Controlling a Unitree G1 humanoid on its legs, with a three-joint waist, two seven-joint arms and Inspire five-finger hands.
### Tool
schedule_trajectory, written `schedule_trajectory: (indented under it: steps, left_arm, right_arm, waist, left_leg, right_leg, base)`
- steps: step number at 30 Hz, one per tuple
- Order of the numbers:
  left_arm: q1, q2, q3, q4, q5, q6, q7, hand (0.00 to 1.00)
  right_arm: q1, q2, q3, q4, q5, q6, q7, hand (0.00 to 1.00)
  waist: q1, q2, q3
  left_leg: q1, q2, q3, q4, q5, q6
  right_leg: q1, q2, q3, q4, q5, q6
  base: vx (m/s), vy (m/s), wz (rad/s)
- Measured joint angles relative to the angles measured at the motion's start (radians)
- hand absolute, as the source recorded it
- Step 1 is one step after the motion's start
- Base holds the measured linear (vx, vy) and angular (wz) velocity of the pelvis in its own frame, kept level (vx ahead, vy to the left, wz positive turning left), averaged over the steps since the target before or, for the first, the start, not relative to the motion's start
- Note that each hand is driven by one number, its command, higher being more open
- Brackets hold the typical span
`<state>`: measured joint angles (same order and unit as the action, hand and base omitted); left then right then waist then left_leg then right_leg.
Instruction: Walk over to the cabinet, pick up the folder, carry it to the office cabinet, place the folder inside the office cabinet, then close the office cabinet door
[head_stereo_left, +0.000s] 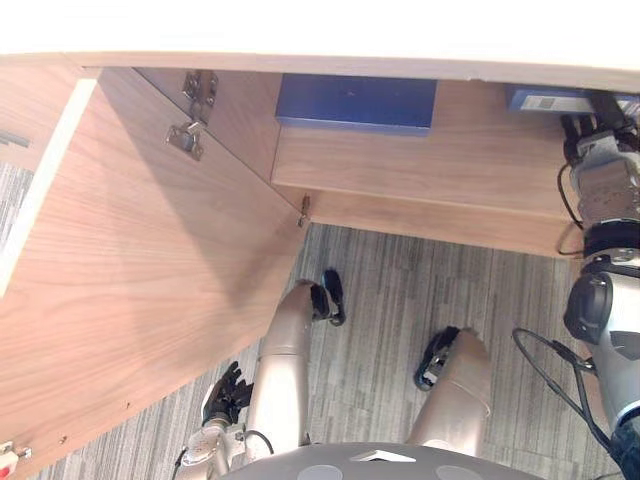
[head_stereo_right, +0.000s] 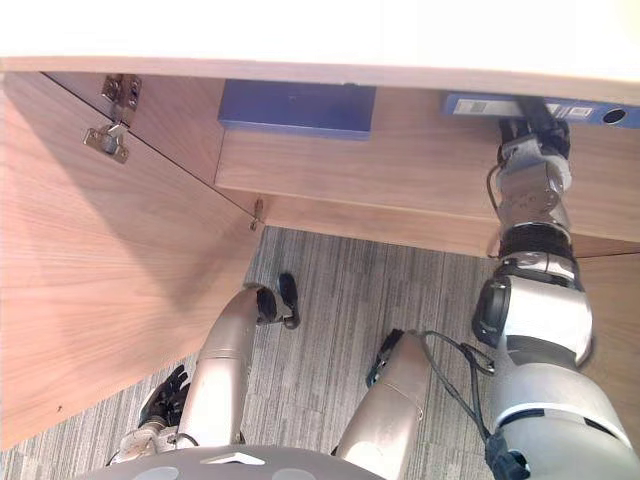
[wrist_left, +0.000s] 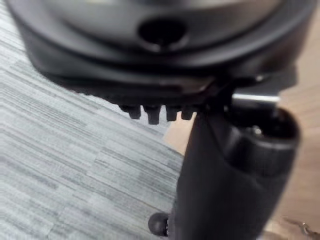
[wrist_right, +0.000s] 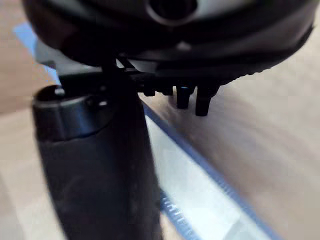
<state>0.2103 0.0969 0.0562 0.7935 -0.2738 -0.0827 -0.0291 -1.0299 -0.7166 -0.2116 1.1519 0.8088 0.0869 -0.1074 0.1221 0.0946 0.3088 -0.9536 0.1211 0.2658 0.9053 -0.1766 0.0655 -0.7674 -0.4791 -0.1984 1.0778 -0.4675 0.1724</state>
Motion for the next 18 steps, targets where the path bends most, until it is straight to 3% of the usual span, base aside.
schedule_trajectory:
  steps: [5, 8, 18]
  left_arm:
    - [0.043, 0.001, 0.004, -0.028, 0.01, 0.013, -0.062, 1.0]
    - [0.05, 0.001, 0.015, -0.028, 0.014, 0.022, -0.076, 1.0]
    - [0.066, 0.002, 0.03, -0.029, 0.017, 0.02, -0.105, 1.0]
  right_arm:
    - [0.007, -0.032, 0.145, 0.063, -0.145, 0.031, 0.164, 1.0]
    - [0.035, -0.05, 0.263, 0.06, -0.228, 0.02, 0.239, 1.0]
    - [0.078, -0.082, 0.393, 0.003, -0.483, -0.02, 0.41, 1.0]
  waist:
    - [-0.013, -0.003, -0.025]
    - [-0.008, -0.012, -0.036]
    - [0.008, -0.032, -0.058]
  left_leg:
    - [0.042, -0.005, 0.003, -0.099, 0.038, -0.013]
    - [0.063, -0.004, 0.006, -0.133, 0.054, -0.014]
    - [0.072, -0.003, 0.013, -0.161, 0.067, -0.015]
  right_leg:
    - [0.037, 0.014, -0.032, -0.082, 0.042, -0.01]
    - [0.055, 0.022, -0.04, -0.111, 0.055, -0.015]
    - [0.057, 0.03, -0.042, -0.14, 0.07, -0.017]
  base:
    - [0.0, 0.021, -0.01]
    - [0.0, 0.003, -0.01]
    - [0.0, 0.003, -0.01]
